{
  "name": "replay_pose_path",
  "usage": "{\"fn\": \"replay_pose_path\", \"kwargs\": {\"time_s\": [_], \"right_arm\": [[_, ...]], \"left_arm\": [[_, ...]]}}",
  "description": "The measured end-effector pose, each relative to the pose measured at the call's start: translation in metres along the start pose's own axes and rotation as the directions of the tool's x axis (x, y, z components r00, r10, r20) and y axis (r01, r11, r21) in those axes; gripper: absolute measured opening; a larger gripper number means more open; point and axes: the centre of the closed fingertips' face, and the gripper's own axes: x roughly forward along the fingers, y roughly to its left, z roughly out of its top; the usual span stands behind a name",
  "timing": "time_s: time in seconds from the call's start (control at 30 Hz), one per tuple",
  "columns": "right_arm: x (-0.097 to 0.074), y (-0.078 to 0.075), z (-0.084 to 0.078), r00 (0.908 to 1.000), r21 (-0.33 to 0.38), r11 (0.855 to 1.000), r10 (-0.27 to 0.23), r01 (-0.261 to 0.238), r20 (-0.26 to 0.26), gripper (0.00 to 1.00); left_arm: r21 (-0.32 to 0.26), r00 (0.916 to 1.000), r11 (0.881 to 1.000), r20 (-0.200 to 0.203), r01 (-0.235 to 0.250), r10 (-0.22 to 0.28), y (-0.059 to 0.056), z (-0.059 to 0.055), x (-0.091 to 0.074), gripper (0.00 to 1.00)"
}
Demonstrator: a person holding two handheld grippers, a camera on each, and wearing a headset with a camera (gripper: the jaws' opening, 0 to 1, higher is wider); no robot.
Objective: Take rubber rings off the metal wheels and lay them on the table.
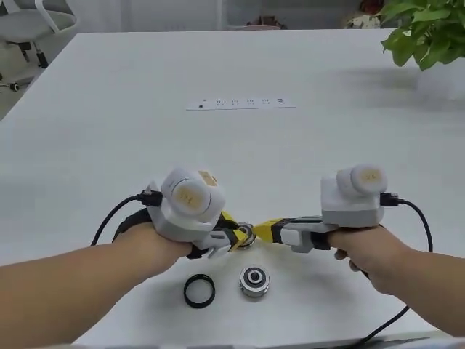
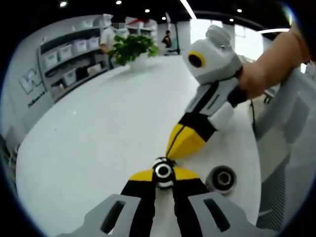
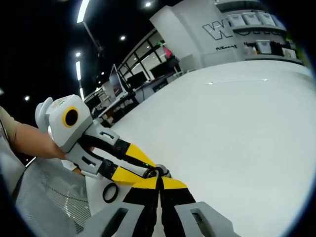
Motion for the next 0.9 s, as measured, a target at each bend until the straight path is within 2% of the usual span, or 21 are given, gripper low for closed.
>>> {"fn": "replay_pose_path", "kwargs": {"time_s": [0.37, 0.43, 0.47, 0.7, 0.9], "right_arm": [[0.002, 0.008, -0.001, 0.9992, 0.017, 0.999, 0.039, -0.039, 0.002, 0.0], [0.003, 0.02, 0.006, 0.9946, 0.023, 0.995, 0.098, -0.099, 0.034, 0.0], [0.003, 0.016, 0.005, 0.9975, -0.004, 0.998, 0.07, -0.07, 0.01, 0.0], [0.002, 0.014, 0.004, 0.9969, 0.021, 0.997, 0.075, -0.076, 0.022, 0.0], [-0.001, 0.017, 0.004, 0.9941, 0.071, 0.992, 0.101, -0.104, 0.038, 0.0]], "left_arm": [[0.009, 0.9999, 1.0, 0.003, 0.014, -0.015, -0.002, 0.0, 0.0, 0.13], [0.012, 0.9999, 1.0, 0.003, 0.016, -0.016, -0.003, 0.0, 0.001, 0.13], [0.009, 0.9999, 1.0, 0.004, 0.015, -0.015, -0.002, 0.0, 0.001, 0.13], [0.003, 0.9999, 1.0, 0.014, 0.01, -0.01, -0.002, 0.0, 0.001, 0.13], [0.0, 0.9999, 1.0, 0.013, 0.009, -0.009, -0.003, 0.001, 0.0, 0.13]]}}
